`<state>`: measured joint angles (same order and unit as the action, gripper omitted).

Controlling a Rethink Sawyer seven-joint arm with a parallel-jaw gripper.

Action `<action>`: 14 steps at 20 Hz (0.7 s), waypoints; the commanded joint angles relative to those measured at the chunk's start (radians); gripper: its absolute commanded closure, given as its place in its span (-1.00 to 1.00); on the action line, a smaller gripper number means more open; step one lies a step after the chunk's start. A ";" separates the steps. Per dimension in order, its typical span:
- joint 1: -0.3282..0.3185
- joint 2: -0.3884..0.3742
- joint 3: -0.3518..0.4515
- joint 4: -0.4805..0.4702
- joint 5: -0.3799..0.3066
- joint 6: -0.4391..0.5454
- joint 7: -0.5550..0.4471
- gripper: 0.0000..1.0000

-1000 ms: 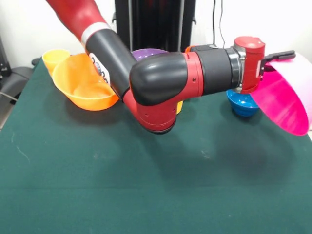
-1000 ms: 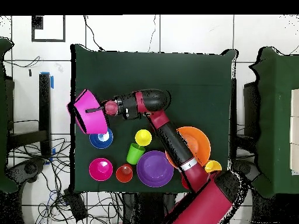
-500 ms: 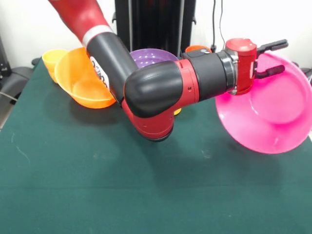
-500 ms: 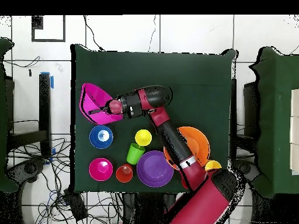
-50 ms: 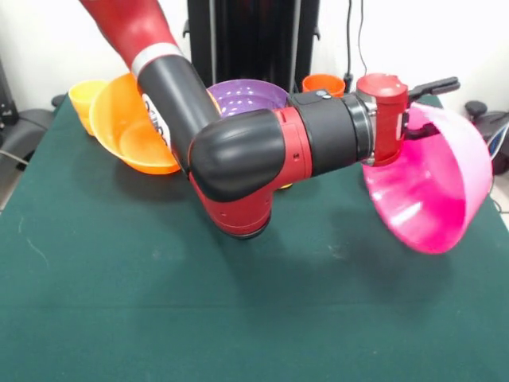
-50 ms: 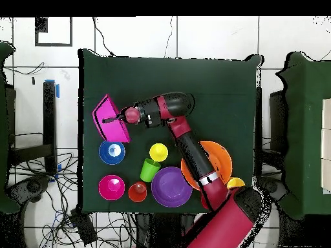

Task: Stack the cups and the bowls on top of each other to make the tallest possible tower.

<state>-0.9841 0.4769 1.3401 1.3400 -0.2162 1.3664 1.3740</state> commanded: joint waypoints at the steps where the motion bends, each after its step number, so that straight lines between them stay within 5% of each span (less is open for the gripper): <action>1: 0.027 -0.009 -0.067 -0.163 0.021 0.094 -0.316 -1.00; 14: 0.009 0.055 -0.083 -0.146 0.080 0.116 -0.271 -1.00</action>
<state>-0.9845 0.4742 1.3403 1.3200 -0.2049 1.3712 1.3740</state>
